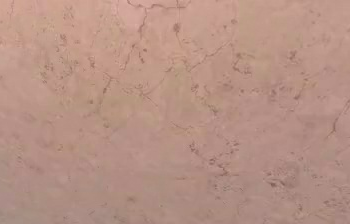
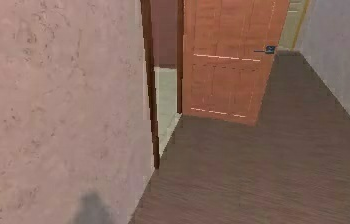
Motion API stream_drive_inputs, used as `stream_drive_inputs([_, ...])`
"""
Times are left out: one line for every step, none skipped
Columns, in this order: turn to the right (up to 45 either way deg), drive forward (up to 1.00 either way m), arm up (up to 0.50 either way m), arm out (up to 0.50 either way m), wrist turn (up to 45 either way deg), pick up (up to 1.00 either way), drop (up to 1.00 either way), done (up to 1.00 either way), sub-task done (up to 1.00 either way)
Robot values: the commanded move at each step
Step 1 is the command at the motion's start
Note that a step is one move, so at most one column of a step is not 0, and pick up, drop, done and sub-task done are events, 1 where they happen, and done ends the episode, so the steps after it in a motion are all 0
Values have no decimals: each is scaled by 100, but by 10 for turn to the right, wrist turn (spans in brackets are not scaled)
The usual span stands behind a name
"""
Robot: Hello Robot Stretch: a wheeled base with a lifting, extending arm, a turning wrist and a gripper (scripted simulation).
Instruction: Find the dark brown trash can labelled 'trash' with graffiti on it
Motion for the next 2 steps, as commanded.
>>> stream_drive_inputs([-450,0,0,0,0,0,0,0,0])
stream_drive_inputs([-240,0,0,0,0,0,0,0,0])
